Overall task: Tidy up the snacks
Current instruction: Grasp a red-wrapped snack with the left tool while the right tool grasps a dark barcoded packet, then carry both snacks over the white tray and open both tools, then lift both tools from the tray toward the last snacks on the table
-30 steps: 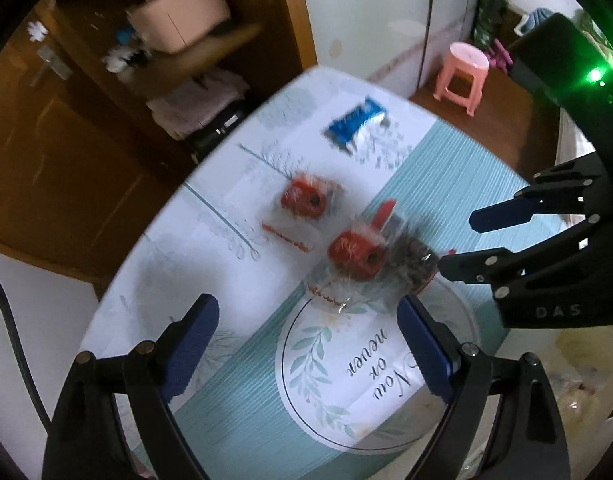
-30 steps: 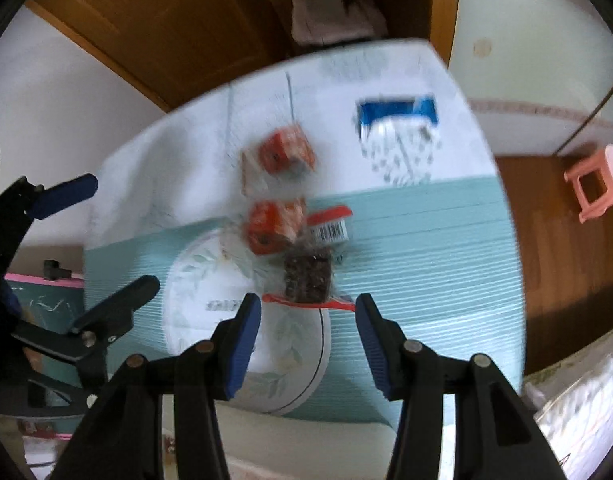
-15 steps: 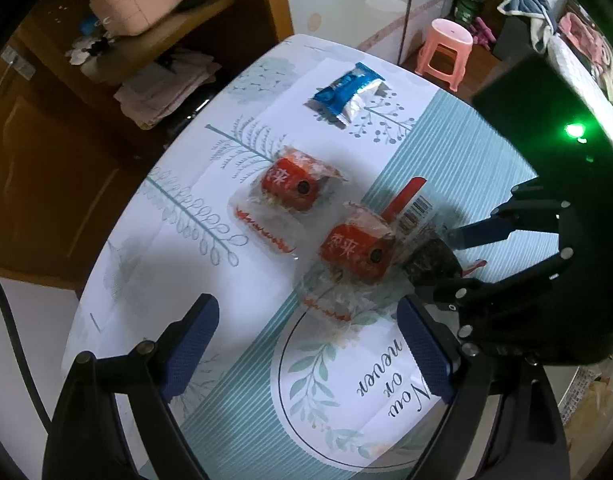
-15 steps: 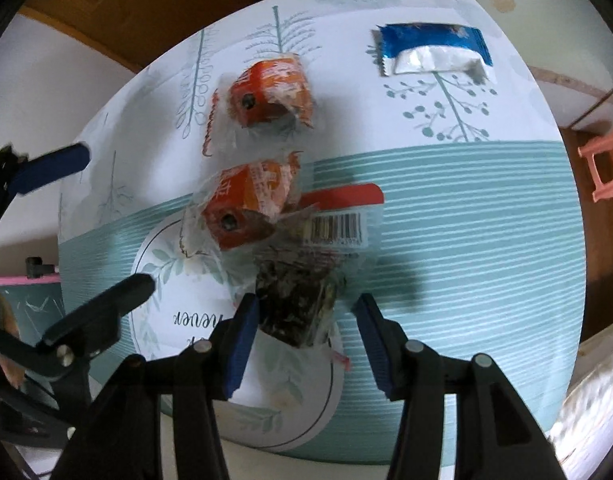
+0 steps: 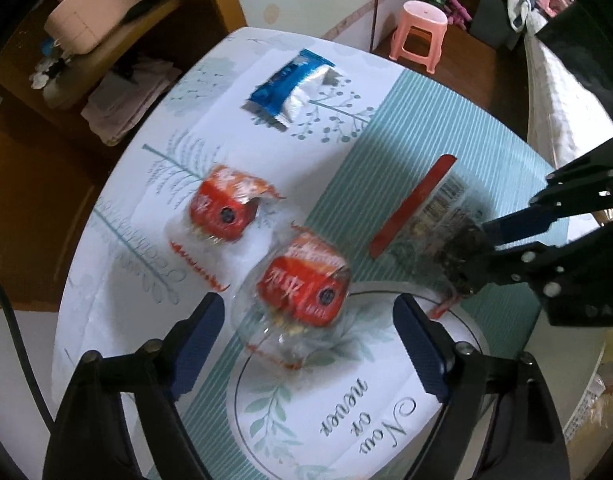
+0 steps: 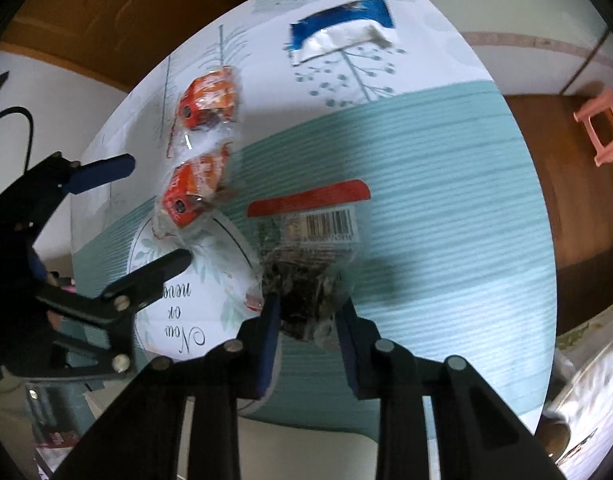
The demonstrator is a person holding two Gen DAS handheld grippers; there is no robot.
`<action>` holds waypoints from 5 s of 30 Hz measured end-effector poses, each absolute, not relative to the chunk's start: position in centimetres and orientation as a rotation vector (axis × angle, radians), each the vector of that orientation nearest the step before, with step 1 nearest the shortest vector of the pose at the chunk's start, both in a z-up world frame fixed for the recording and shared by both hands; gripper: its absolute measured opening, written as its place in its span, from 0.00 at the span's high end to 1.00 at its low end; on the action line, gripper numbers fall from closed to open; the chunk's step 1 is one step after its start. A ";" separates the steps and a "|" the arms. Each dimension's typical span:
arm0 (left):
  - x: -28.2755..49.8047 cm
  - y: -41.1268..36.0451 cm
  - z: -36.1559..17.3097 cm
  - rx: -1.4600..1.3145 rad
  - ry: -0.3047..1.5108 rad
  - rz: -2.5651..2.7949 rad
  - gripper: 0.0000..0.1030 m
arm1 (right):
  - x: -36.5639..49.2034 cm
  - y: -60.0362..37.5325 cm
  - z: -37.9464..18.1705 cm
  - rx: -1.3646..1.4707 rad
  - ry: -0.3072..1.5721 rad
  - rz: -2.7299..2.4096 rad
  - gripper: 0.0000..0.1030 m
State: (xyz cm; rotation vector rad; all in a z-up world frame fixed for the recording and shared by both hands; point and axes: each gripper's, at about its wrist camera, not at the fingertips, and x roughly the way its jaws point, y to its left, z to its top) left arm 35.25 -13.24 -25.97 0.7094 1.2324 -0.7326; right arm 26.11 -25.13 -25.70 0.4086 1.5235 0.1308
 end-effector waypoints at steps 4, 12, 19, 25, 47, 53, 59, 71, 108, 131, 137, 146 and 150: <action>35.4 -14.3 -27.4 0.727 1.275 -0.712 0.40 | 26.5 -25.2 -26.0 0.433 1.519 0.132 0.73; 35.1 -13.9 -27.6 0.673 1.263 -0.632 0.60 | 27.0 -25.0 -25.6 0.413 1.488 0.145 0.77; 34.1 -12.2 -25.5 0.583 1.253 -0.541 0.60 | 27.0 -25.0 -23.9 0.423 1.440 0.158 0.77; 32.1 -9.4 -21.0 0.506 1.199 -0.462 0.60 | 26.1 -24.0 -20.1 0.420 1.369 0.213 0.77; 14.7 -0.5 -4.3 0.196 0.983 -0.214 0.60 | 12.2 -22.2 -4.8 0.349 1.091 0.424 0.77; 9.0 0.3 -5.0 0.095 0.987 -0.168 0.60 | 7.8 -21.6 -4.7 0.319 1.102 0.457 0.77; 4.6 0.3 -8.0 0.076 1.055 -0.127 0.60 | 4.2 -20.9 -5.9 0.292 1.143 0.484 0.77; 1.5 0.4 -10.7 0.050 1.106 -0.063 0.60 | 0.4 -19.2 -8.6 0.229 1.235 0.475 0.77; 1.3 -0.5 -9.1 0.077 1.066 -0.057 0.14 | -0.4 -18.7 -7.2 0.205 1.195 0.432 0.69; 9.2 0.1 -7.0 0.131 1.035 -0.109 0.14 | 5.7 -20.1 -6.3 0.238 1.178 0.351 0.69; 14.9 -1.0 -4.8 0.241 0.978 -0.171 0.14 | 11.0 -21.6 -3.2 0.188 1.106 0.281 0.69; 26.9 -4.5 -6.7 0.391 0.984 -0.337 0.13 | 22.1 -24.9 -1.3 0.198 1.084 0.151 0.60; 32.4 -6.2 -10.9 0.418 1.040 -0.431 0.13 | 27.2 -26.6 -3.6 0.256 1.121 0.106 0.59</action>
